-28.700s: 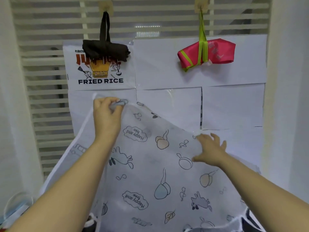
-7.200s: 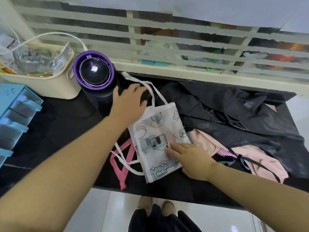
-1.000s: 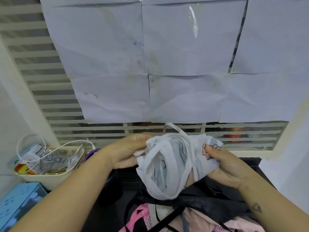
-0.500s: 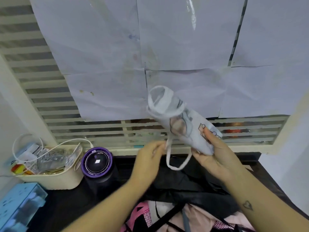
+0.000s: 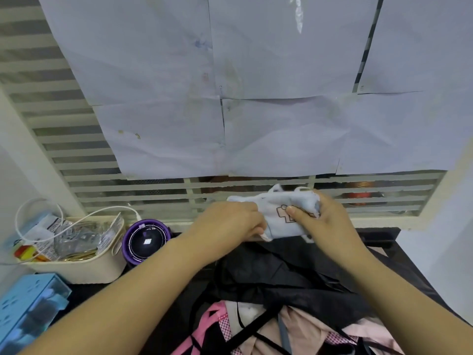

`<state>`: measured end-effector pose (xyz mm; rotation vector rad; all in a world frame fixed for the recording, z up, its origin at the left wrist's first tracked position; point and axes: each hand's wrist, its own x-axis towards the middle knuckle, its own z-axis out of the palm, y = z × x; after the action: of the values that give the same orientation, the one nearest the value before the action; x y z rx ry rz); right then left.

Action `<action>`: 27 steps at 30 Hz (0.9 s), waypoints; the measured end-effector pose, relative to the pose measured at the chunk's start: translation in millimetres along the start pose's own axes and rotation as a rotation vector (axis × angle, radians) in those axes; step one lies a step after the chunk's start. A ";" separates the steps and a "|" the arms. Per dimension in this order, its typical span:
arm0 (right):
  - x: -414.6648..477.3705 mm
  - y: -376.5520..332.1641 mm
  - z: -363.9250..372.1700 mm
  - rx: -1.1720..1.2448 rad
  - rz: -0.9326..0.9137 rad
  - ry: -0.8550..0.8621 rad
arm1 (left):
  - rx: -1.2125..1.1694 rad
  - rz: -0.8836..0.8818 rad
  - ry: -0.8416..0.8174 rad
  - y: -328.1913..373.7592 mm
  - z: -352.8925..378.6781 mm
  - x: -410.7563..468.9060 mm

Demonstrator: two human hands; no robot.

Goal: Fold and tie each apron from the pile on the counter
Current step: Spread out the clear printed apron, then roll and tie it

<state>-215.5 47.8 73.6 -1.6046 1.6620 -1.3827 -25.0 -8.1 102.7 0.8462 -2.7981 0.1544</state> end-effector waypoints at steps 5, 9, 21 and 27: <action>10.3 -8.3 -26.2 0.242 0.185 -0.422 | 0.147 0.496 0.218 -11.1 3.7 -10.0; 14.7 1.0 -31.0 0.442 0.338 -0.615 | -0.033 0.482 0.107 -1.0 -6.3 -14.0; 6.1 13.4 -17.7 0.854 0.657 -0.541 | -1.552 -0.733 -0.093 -13.9 15.9 -34.4; 6.7 13.0 2.5 0.947 0.787 -0.203 | -1.874 -1.035 0.290 47.9 62.6 -28.1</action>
<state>-221.1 38.5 63.5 -0.4458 1.0314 -1.2025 -39.8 36.6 33.5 1.1330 -0.8929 -1.8016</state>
